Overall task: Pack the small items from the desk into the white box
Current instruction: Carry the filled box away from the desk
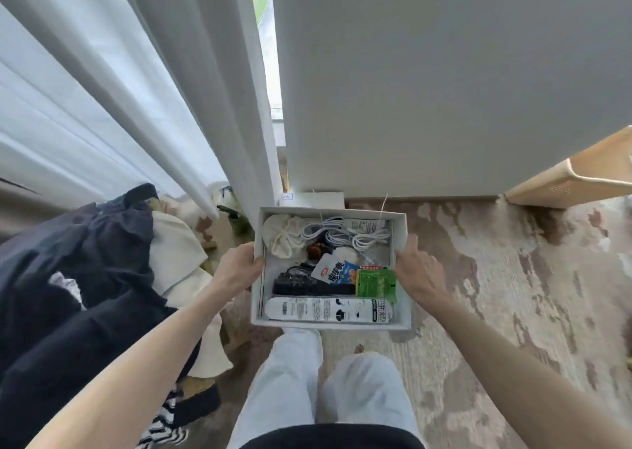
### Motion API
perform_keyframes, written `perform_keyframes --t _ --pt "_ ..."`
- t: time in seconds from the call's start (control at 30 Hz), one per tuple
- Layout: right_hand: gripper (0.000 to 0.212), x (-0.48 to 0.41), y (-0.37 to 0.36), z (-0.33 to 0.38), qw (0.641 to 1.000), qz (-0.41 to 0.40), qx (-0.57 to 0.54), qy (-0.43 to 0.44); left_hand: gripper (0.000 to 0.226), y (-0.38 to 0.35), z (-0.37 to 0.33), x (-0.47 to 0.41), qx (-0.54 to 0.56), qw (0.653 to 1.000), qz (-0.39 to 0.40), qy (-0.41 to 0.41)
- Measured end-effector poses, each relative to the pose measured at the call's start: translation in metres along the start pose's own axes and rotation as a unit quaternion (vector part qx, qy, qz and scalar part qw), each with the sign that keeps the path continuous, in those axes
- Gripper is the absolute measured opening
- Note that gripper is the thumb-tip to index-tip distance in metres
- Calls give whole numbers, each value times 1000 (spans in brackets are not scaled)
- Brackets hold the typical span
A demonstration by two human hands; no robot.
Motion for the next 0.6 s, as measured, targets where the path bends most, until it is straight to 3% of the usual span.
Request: perform_keyframes --t 0.47,0.6 --pt "35 -277 -178 -6 999 25 -20 37 18 -111 57 -256 0 996 24 82" --pt "21 -346 -240 -4 998 41 -28 42 23 -151 89 -333 -29 996 0 86"
Point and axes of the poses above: each hand's wrist, its own x-axis away from the middle knuckle, its own y-axis out of the back of the hand, z = x × y, the point moved 6 cm from there along -x, towards the middle knuckle
